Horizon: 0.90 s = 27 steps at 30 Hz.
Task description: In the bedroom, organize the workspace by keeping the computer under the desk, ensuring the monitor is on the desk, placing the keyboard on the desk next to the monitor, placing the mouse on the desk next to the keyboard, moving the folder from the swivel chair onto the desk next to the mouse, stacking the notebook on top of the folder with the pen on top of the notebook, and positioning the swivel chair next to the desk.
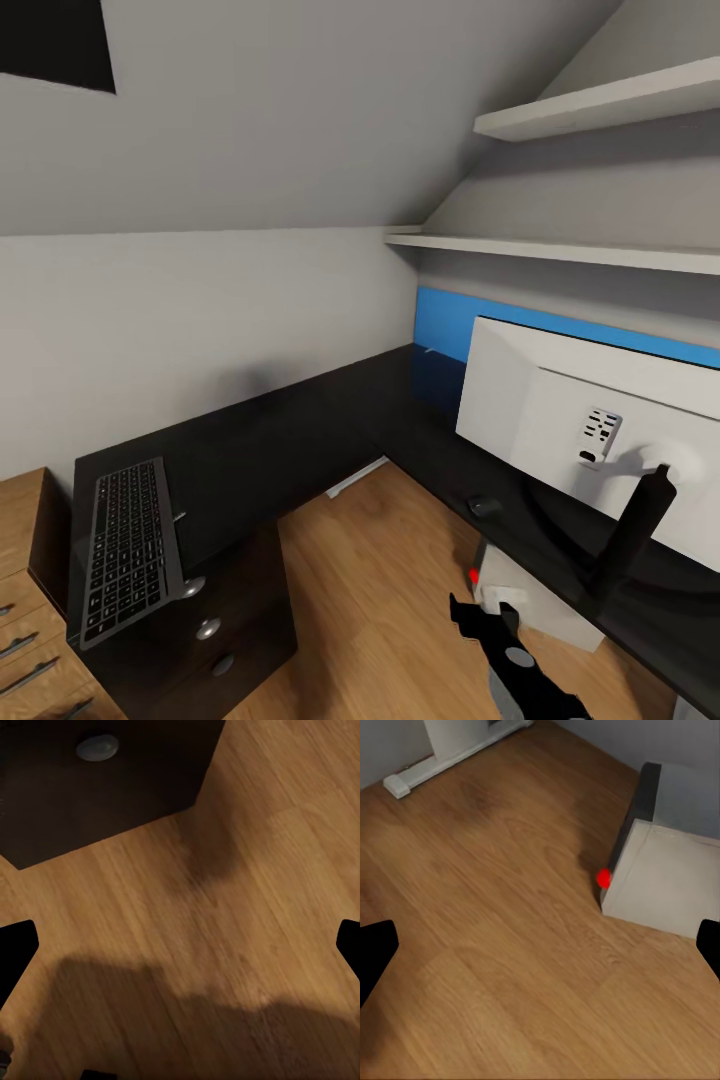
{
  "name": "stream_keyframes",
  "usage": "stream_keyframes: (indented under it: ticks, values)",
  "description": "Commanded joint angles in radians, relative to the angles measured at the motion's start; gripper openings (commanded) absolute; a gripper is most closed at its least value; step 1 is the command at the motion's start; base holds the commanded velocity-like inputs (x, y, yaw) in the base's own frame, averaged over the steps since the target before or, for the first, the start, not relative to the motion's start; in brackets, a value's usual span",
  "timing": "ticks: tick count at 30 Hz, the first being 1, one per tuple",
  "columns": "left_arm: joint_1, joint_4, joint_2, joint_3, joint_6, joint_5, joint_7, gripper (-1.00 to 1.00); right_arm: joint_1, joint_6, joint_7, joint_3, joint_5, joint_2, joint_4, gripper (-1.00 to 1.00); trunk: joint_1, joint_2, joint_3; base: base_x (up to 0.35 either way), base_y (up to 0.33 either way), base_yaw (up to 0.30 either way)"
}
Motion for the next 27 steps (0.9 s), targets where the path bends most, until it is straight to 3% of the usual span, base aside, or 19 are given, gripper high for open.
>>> stream_keyframes:
  ticks: [1, 3, 9, 15, 19, 27]
  values:
    - [-0.001, 0.001, 0.0, 0.001, -0.003, 0.011, -0.007, 1.0, -0.001, 0.001, 0.001, -0.007, 0.002, 0.005, -0.014, 1.0, 0.0, -0.001, -0.001, 0.0, 0.0, 0.0]
    - [-0.001, 0.001, -0.001, 0.006, -0.003, 0.01, -0.007, 1.0, -0.001, 0.014, -0.001, -0.008, 0.002, 0.014, -0.083, 1.0, 0.0, -0.001, -0.001, 0.0, 0.0, 0.0]
    - [-0.001, 0.001, -0.001, 0.009, -0.003, 0.01, -0.007, 1.0, -0.001, 0.046, -0.003, -0.008, 0.001, 0.019, -0.17, 1.0, 0.0, -0.001, -0.001, 0.0, 0.0, 0.0]
    - [-0.001, 0.001, -0.001, 0.01, -0.003, 0.011, -0.007, 1.0, -0.001, 0.155, -0.004, -0.009, -0.001, 0.029, -0.278, 1.0, 0.0, -0.001, -0.001, 0.0, 0.0, 0.0]
    - [-0.001, 0.001, -0.001, 0.01, -0.003, 0.011, -0.006, 1.0, -0.001, 0.241, -0.005, -0.015, -0.031, 0.03, -0.372, 1.0, 0.0, -0.001, -0.001, 0.0, 0.0, 0.0]
    - [-0.001, 0.001, -0.001, 0.01, -0.003, 0.012, -0.006, 1.0, -0.001, 0.256, -0.027, -0.031, -0.055, 0.028, -0.419, 1.0, 0.0, -0.001, -0.001, 0.0, 0.0, 0.0]
